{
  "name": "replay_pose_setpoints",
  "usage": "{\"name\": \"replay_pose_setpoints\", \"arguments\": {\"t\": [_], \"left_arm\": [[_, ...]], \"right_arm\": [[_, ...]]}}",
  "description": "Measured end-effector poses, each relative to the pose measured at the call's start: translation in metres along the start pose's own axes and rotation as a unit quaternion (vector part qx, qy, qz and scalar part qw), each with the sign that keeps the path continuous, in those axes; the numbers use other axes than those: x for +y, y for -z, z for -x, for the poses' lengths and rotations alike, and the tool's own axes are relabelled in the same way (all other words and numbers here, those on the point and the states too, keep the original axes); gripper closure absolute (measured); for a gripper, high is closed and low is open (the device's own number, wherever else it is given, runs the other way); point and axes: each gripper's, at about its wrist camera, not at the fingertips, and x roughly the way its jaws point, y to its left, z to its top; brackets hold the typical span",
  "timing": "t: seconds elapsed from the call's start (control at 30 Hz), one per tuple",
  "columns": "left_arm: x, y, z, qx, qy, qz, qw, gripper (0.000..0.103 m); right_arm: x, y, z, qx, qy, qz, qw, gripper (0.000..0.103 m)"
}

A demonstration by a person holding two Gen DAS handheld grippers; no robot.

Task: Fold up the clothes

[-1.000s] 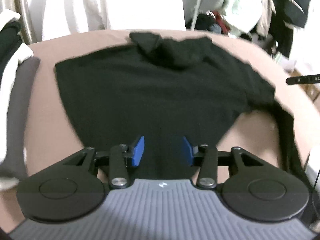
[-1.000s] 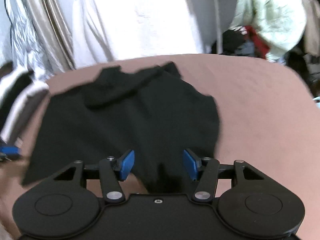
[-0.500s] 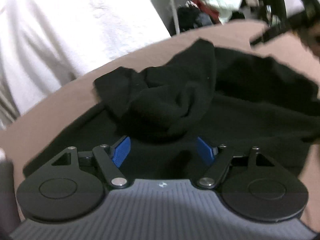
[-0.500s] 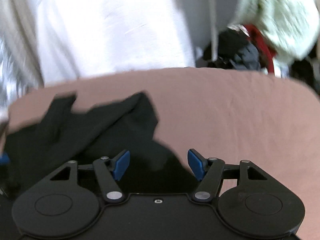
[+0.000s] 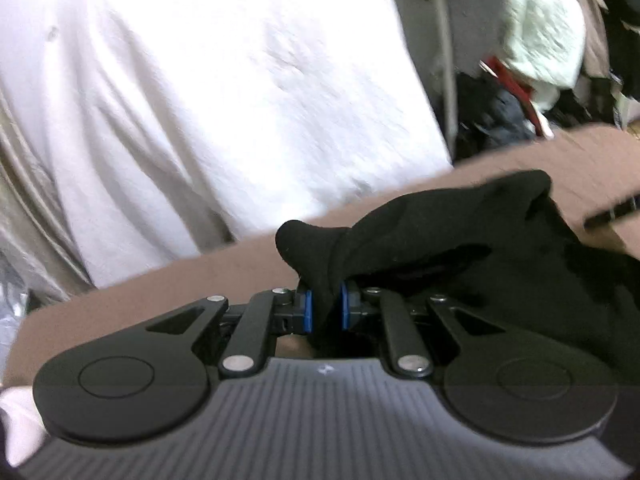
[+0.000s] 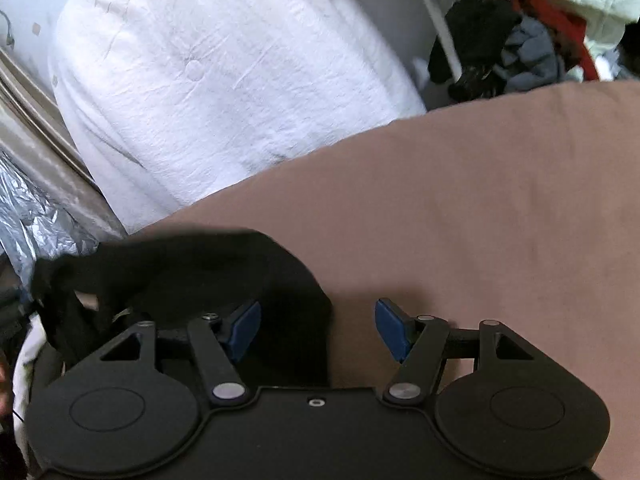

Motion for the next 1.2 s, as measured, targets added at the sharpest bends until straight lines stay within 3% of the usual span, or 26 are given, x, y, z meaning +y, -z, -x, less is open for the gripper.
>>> {"name": "replay_pose_setpoints", "arguments": {"t": [0.2, 0.27, 0.33, 0.4, 0.47, 0.57, 0.6, 0.63, 0.67, 0.73, 0.87, 0.9, 0.97, 1.03, 1.1, 1.17, 1.2], "left_arm": [[0.027, -0.01, 0.01, -0.028, -0.021, 0.018, 0.9992, 0.091], [0.032, -0.011, 0.014, -0.038, -0.028, 0.019, 0.9987, 0.091], [0.03, -0.012, 0.019, -0.046, -0.035, 0.019, 0.9982, 0.091], [0.029, -0.014, 0.022, -0.054, -0.043, 0.021, 0.9974, 0.091], [0.031, -0.021, 0.024, -0.068, -0.06, 0.03, 0.9954, 0.09], [0.035, -0.036, 0.019, -0.095, -0.083, 0.052, 0.9906, 0.082], [0.035, -0.041, 0.012, -0.094, -0.101, 0.054, 0.989, 0.071], [0.035, -0.047, 0.003, -0.089, -0.124, 0.052, 0.9869, 0.051], [0.037, -0.05, -0.006, -0.082, -0.137, 0.051, 0.9857, 0.044], [0.045, -0.051, -0.027, -0.061, -0.143, 0.053, 0.9865, 0.043], [0.071, -0.027, -0.054, 0.002, -0.122, 0.076, 0.9896, 0.041], [0.079, -0.017, -0.057, 0.01, -0.117, 0.082, 0.9897, 0.037], [0.093, 0.003, -0.06, 0.012, -0.087, 0.091, 0.992, 0.032], [0.108, 0.024, -0.065, 0.014, -0.048, 0.101, 0.9936, 0.029], [0.119, 0.041, -0.076, 0.03, -0.009, 0.125, 0.9916, 0.029], [0.125, 0.053, -0.087, 0.046, 0.028, 0.167, 0.9845, 0.029], [0.128, 0.057, -0.096, 0.059, 0.047, 0.209, 0.975, 0.029]], "right_arm": [[0.011, 0.008, -0.042, 0.03, -0.041, -0.045, 0.998, 0.032], [0.023, 0.011, -0.047, 0.047, -0.071, -0.033, 0.996, 0.039], [0.035, 0.012, -0.05, 0.068, -0.075, -0.006, 0.995, 0.095], [0.049, 0.013, -0.043, 0.053, -0.04, 0.044, 0.997, 0.095], [0.057, 0.007, -0.024, -0.008, 0.001, 0.095, 0.995, 0.096], [0.047, -0.01, 0.009, -0.099, 0.028, 0.067, 0.992, 0.096], [0.047, -0.013, 0.017, -0.115, 0.032, 0.069, 0.99, 0.097], [0.05, -0.016, 0.022, -0.123, 0.041, 0.082, 0.988, 0.097], [0.053, -0.019, 0.025, -0.128, 0.05, 0.093, 0.986, 0.097], [0.055, -0.022, 0.013, -0.107, 0.087, 0.108, 0.985, 0.098], [0.051, -0.01, -0.015, -0.066, 0.178, 0.118, 0.975, 0.091], [0.049, -0.007, -0.021, -0.057, 0.196, 0.119, 0.972, 0.083], [0.047, -0.001, -0.023, -0.052, 0.2, 0.124, 0.971, 0.082], [0.039, 0.003, -0.017, -0.048, 0.2, 0.125, 0.971, 0.066], [0.033, -0.003, -0.008, -0.052, 0.19, 0.108, 0.974, 0.058], [0.022, -0.012, 0.003, -0.062, 0.156, 0.07, 0.983, 0.057], [0.015, -0.015, 0.005, -0.065, 0.137, 0.047, 0.987, 0.056]]}}
